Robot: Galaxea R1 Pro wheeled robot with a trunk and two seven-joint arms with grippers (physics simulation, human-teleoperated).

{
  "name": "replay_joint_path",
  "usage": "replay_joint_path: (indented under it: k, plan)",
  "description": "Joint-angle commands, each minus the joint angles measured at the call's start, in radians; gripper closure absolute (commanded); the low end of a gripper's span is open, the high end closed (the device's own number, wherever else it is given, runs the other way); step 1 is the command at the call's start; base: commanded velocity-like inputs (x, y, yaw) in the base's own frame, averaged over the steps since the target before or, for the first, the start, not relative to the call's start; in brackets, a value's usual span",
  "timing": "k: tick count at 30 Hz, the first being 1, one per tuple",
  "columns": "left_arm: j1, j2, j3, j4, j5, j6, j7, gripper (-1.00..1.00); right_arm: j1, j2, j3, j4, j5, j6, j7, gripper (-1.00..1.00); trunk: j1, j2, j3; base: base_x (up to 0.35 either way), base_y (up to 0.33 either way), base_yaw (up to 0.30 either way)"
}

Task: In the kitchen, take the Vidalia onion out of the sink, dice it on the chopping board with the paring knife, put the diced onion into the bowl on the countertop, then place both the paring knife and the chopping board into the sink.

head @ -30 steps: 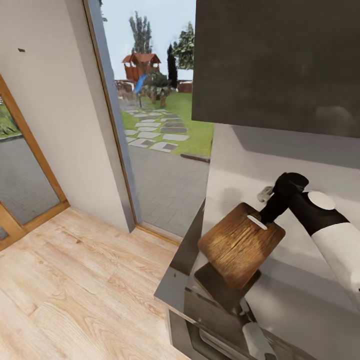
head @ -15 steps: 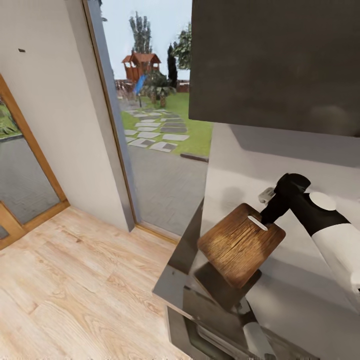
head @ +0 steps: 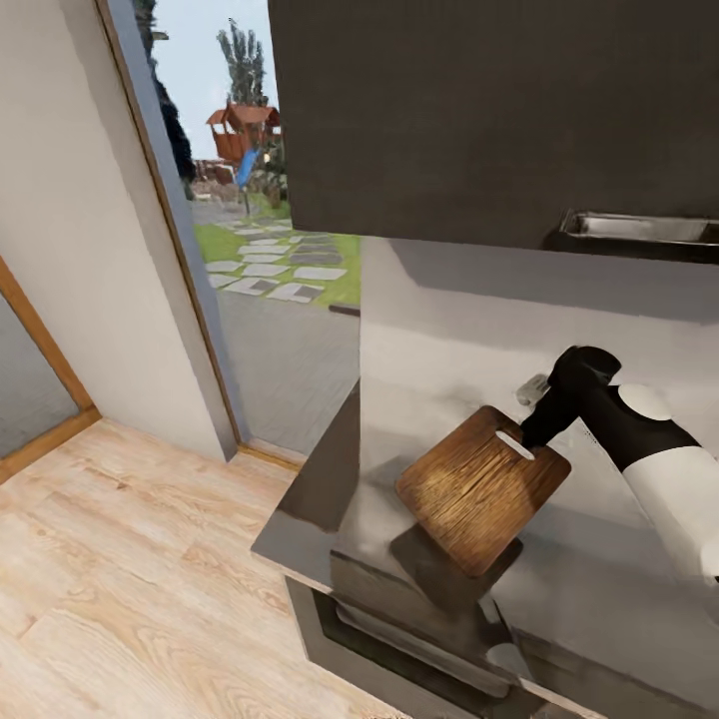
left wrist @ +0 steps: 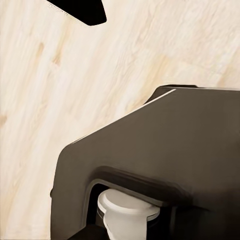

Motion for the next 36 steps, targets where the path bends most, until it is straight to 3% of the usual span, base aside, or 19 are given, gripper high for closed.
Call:
replay_joint_path:
  k: [1, 11, 16, 17, 18, 19, 22, 24, 25, 28, 29, 32, 33, 34, 36]
  plan:
    - [0.001, 0.000, 0.007, -0.002, 0.001, -0.001, -0.001, -1.00, -0.002, 0.000, 0.003, -0.001, 0.009, 0.008, 0.010, 1.00, 0.000, -0.002, -0.002, -0.046, -0.040, -0.298]
    - [0.001, -0.001, 0.007, -0.002, 0.001, -0.001, -0.001, -1.00, 0.009, 0.003, -0.013, 0.008, 0.009, 0.008, 0.009, 1.00, 0.000, -0.002, -0.001, -0.007, -0.006, -0.286]
    - [0.001, -0.001, 0.007, -0.003, 0.001, -0.001, -0.001, -1.00, 0.020, 0.024, -0.029, 0.008, 0.007, 0.008, 0.009, 1.00, 0.000, -0.002, -0.001, 0.000, 0.000, -0.052]
    - [0.001, -0.001, 0.007, -0.002, 0.001, -0.001, -0.001, -1.00, 0.021, 0.035, -0.048, 0.008, 0.008, 0.008, 0.009, 1.00, 0.000, -0.002, -0.001, 0.000, 0.000, -0.013]
    - [0.001, -0.001, 0.007, -0.002, 0.001, -0.001, -0.001, -1.00, 0.023, 0.074, -0.158, 0.008, 0.013, 0.008, 0.008, 1.00, 0.000, -0.002, -0.001, 0.000, 0.000, -0.003]
    - [0.001, -0.001, 0.007, -0.002, 0.001, -0.001, -0.001, -1.00, 0.023, 0.083, -0.195, 0.008, 0.024, 0.008, 0.007, 1.00, 0.000, -0.002, -0.001, 0.000, 0.000, -0.002]
    - [0.001, -0.001, 0.007, -0.002, 0.001, -0.001, -0.001, -1.00, 0.023, 0.091, -0.249, 0.008, 0.064, 0.008, 0.007, 1.00, 0.000, -0.002, -0.001, 0.000, 0.000, -0.001]
    - [0.001, -0.001, 0.007, -0.002, 0.001, -0.001, -0.001, -1.00, 0.023, 0.099, -0.315, 0.008, 0.143, 0.008, 0.007, 1.00, 0.000, -0.002, -0.001, 0.000, 0.000, 0.000]
    - [0.001, -0.001, 0.007, -0.002, 0.001, -0.001, -0.001, -1.00, 0.023, 0.102, -0.330, 0.008, 0.163, 0.008, 0.007, 1.00, 0.000, -0.002, -0.001, 0.000, 0.000, 0.000]
    - [0.001, -0.001, 0.007, -0.002, 0.001, -0.001, -0.001, -1.00, 0.023, 0.146, -0.423, 0.008, 0.265, 0.008, 0.007, 1.00, 0.000, -0.002, -0.001, 0.000, 0.000, 0.000]
    - [0.001, -0.001, 0.007, -0.002, 0.001, -0.001, -0.001, -1.00, 0.023, 0.159, -0.439, 0.008, 0.282, 0.008, 0.007, 1.00, 0.000, -0.002, -0.001, 0.000, 0.000, 0.000]
    - [0.001, -0.001, 0.007, -0.002, 0.001, -0.001, -0.001, -1.00, 0.023, 0.232, -0.528, 0.008, 0.379, 0.008, 0.007, 1.00, 0.000, -0.002, -0.001, 0.000, 0.000, 0.000]
    - [0.001, -0.001, 0.007, -0.002, 0.001, -0.001, -0.001, -1.00, 0.023, 0.303, -0.611, 0.008, 0.469, 0.008, 0.007, 1.00, 0.000, -0.002, -0.001, 0.000, 0.000, 0.000]
    - [0.001, -0.001, 0.007, -0.002, 0.001, -0.001, -0.001, -1.00, 0.023, 0.335, -0.654, 0.007, 0.513, 0.008, 0.007, 1.00, 0.000, -0.002, -0.001, 0.000, 0.000, 0.000]
    - [0.001, -0.001, 0.007, -0.002, 0.001, -0.001, -0.001, -1.00, 0.023, 0.405, -0.783, 0.005, 0.591, 0.008, 0.007, 1.00, 0.000, -0.002, -0.001, 0.000, 0.000, 0.000]
